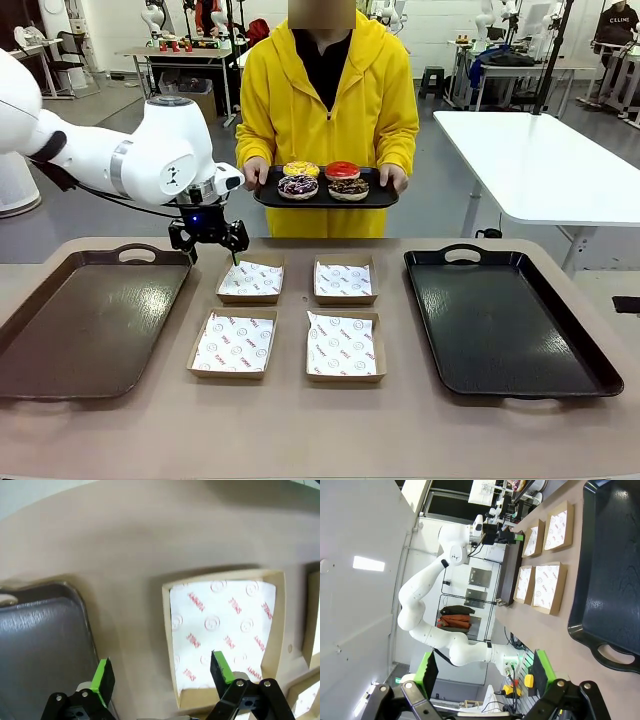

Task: Individually package the donuts and arrange them on the tray.
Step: Pick up one Paper togo box.

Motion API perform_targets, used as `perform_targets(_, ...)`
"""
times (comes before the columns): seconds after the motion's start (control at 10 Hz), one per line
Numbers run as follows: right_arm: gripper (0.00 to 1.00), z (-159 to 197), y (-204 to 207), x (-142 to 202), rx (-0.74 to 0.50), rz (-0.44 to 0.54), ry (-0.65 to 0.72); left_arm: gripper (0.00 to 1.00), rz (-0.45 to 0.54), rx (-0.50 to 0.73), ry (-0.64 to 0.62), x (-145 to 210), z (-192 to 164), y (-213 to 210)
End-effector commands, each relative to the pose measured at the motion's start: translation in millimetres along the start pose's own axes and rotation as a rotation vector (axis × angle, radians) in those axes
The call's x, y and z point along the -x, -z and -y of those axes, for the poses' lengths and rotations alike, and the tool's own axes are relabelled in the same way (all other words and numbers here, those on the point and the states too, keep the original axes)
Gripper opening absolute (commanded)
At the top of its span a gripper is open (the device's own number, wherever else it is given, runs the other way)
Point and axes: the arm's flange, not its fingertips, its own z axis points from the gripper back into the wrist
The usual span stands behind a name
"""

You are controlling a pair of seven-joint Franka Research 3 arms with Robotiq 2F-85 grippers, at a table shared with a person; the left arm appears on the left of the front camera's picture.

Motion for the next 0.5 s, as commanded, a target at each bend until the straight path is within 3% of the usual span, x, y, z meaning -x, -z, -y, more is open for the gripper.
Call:
perform_targets(0.0,1.0,0,-1,0,-0.02,0.011,-0.017,1.0,-0.006,-0.009,-0.002,-19,2,8)
perform_targets(0.2,1.0,0,-1,0,-0.02,0.011,-0.017,1.0,-0.011,-0.008,0.003,-24,2,20)
perform_targets(0.3,1.0,0,-1,0,-0.02,0.011,-0.017,0.45,-0.02,-0.005,0.019,-21,3,22)
perform_targets(0.4,1.0,0,-1,0,-0.02,0.011,-0.017,0.45,-0.038,0.005,0.02,-20,3,21)
